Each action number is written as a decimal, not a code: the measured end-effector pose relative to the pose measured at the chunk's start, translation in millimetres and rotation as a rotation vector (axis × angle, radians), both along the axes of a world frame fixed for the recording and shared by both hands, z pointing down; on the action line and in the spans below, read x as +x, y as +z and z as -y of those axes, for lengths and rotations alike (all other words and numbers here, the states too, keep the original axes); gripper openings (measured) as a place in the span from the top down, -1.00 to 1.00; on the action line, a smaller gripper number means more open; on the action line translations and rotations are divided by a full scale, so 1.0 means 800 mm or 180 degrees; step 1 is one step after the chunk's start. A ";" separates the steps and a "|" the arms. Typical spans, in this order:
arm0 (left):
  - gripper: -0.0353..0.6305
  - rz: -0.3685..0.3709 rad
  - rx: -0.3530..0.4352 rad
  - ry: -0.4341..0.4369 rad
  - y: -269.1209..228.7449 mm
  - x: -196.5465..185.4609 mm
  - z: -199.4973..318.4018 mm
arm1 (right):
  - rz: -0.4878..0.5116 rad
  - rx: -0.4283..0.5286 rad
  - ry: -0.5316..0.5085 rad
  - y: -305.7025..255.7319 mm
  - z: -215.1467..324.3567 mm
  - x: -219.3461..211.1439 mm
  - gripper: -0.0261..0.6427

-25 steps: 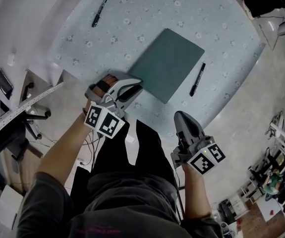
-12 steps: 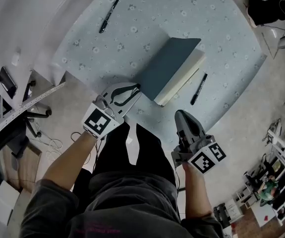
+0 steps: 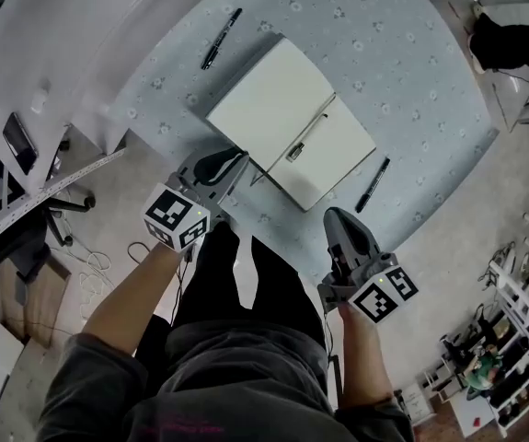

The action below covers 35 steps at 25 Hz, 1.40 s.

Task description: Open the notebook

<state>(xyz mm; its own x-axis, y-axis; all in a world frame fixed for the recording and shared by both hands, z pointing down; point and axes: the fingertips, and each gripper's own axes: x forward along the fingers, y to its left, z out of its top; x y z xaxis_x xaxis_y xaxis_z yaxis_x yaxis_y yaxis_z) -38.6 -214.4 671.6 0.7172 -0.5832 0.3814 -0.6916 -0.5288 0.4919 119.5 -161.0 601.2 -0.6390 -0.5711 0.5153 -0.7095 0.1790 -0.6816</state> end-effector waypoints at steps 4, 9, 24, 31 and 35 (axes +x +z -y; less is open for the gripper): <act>0.73 -0.0018 -0.0330 -0.0186 0.015 -0.010 0.007 | 0.0010 -0.0028 -0.0087 0.004 0.007 -0.007 0.92; 0.72 -0.0094 -0.0745 -0.0446 0.027 -0.017 0.009 | 0.0021 -0.0034 -0.0210 0.004 0.019 -0.019 0.92; 0.71 0.0356 -0.0747 -0.0567 0.003 -0.036 0.000 | 0.0085 0.0049 -0.0241 -0.014 0.043 -0.025 0.92; 0.73 0.0393 -0.0548 -0.0571 -0.047 -0.039 0.012 | 0.0060 0.0164 -0.0203 -0.040 0.050 -0.022 0.92; 0.75 0.0411 -0.0368 -0.0541 -0.084 -0.037 0.020 | 0.0070 0.0281 -0.0178 -0.058 0.054 -0.019 0.92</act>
<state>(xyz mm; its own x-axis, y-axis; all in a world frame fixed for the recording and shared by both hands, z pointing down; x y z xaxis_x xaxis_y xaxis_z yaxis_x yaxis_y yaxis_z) -67.8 -230.7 604.3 0.5534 -0.6386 0.5347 -0.8270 -0.3448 0.4441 104.5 -204.2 554.6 -0.6818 -0.5767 0.4500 -0.6818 0.2780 -0.6766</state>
